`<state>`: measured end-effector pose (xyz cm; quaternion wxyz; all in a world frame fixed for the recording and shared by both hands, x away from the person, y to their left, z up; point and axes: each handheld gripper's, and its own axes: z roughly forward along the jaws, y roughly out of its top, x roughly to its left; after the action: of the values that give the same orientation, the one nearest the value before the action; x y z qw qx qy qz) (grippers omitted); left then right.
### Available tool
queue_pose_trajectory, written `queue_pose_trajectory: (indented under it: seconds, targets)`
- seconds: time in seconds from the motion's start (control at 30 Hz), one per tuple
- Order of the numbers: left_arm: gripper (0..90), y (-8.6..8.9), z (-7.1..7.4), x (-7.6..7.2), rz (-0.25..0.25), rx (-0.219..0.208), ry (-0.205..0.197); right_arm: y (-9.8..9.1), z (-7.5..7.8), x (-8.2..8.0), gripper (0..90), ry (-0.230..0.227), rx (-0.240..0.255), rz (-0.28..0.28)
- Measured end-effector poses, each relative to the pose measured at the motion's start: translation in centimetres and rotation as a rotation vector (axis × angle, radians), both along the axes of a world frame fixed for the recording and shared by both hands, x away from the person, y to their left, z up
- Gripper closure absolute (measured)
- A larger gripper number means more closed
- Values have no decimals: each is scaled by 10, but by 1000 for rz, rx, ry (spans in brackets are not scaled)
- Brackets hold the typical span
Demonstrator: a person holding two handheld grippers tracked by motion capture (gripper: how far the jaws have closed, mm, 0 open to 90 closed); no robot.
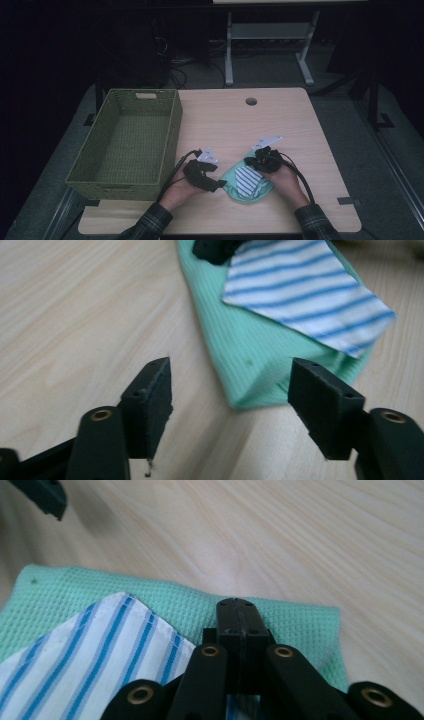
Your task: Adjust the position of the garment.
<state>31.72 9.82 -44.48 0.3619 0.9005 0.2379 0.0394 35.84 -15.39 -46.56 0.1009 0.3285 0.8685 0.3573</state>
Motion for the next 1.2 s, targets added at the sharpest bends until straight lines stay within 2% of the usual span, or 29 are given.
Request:
queue_pose_trajectory:
  seconds: [0.23, 0.33, 0.37, 0.53, 0.57, 0.6, 0.63, 0.7, 0.73, 0.8, 0.83, 0.87, 0.93, 0.97, 1.0, 1.07, 1.2]
  targets:
    - [251, 0, -2, 1, 1, 23, -15, -8, 1, 15, 900, -16, -24, -62]
    - [232, 0, -4, 1, 2, 32, -16, -12, -1, 22, 900, -18, -10, -82]
    - [225, -1, -5, 1, 15, 22, -13, -14, -1, 23, 900, -19, -11, -91]
    - [201, -2, -9, 2, 5, 55, -23, -23, 1, 26, 900, -10, 13, -126]
    - [199, -2, -9, 3, 4, 59, -23, -25, 3, 26, 900, -22, 15, -124]
    - [197, -2, -9, 3, 0, 68, -23, -26, 7, 27, 900, -15, 7, -125]
    - [194, -2, -10, 3, 1, 69, -23, -27, 11, 28, 900, -33, -7, -129]
    - [187, -2, -10, 3, 2, 69, -23, -33, 22, 33, 900, -36, 16, -138]
    - [181, -2, -10, 3, 3, 69, -25, -35, 26, 38, 900, -52, 8, -137]
    - [172, -2, -10, 3, 3, 70, -26, -39, 31, 46, 900, -40, 13, -140]
    - [166, -3, -11, 3, 9, 63, -28, -39, 32, 50, 900, -49, 17, -140]
    - [162, -3, -12, 4, 7, 65, -28, -40, 32, 55, 900, -27, 20, -133]
    - [150, -2, -13, 5, 5, 83, -33, -38, 31, 63, 900, -23, 15, -132]
    - [146, -2, -13, 5, 3, 87, -31, -38, 29, 66, 900, -8, 29, -133]
    - [142, -2, -14, 6, 4, 90, -34, -36, 26, 70, 900, 20, 22, -134]
    - [139, -2, -15, 6, 10, 84, -29, -31, 21, 76, 900, 26, 5, -122]
    - [133, -2, -17, 6, 14, 98, -22, -26, 12, 81, 900, 43, -20, -111]
